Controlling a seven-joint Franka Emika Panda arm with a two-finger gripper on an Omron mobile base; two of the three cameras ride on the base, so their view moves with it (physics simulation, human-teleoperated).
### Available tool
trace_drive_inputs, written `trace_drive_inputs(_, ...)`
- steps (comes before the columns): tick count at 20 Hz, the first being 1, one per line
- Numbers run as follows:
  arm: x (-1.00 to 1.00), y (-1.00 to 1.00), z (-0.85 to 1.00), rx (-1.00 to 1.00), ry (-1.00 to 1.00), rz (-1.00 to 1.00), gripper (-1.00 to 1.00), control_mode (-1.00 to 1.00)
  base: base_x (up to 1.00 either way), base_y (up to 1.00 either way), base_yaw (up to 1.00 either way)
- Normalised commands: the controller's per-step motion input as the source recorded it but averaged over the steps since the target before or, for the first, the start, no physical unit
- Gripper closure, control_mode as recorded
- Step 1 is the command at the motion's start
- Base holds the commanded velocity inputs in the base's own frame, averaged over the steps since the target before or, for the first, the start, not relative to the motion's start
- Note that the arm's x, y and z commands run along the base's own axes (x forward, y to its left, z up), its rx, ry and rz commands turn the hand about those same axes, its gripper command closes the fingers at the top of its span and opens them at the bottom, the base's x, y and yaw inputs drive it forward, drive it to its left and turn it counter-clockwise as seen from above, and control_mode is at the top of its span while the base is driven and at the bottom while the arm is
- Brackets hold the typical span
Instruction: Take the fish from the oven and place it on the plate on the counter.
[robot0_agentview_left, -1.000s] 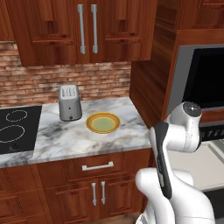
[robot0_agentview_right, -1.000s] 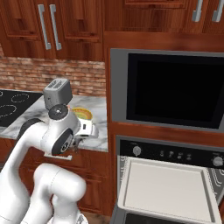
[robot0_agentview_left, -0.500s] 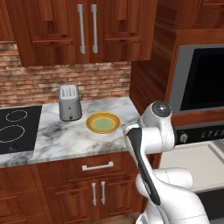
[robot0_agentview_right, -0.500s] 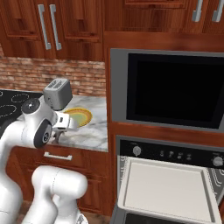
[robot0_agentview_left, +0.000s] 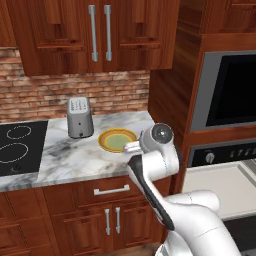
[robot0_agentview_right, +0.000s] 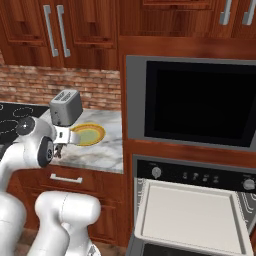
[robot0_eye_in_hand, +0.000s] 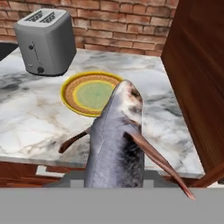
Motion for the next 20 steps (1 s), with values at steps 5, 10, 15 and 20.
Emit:
trace_drive_inputs(5, 0.83, 0.17, 0.02, 0.04, 0.01, -0.03, 1.00, -1.00, 0.00, 0.00, 0.00)
trace_drive_inputs(10, 0.80, 0.16, 0.00, 0.00, 0.05, -0.01, 1.00, -1.00, 0.00, 0.00, 0.00)
trace_drive_inputs(15, 0.66, 0.20, 0.00, 0.00, 0.14, 0.00, 1.00, -1.00, 0.00, 0.00, 0.00)
trace_drive_inputs(20, 0.38, 0.07, -0.08, 0.00, 0.14, 0.00, 1.00, -1.00, 0.00, 0.00, 0.00)
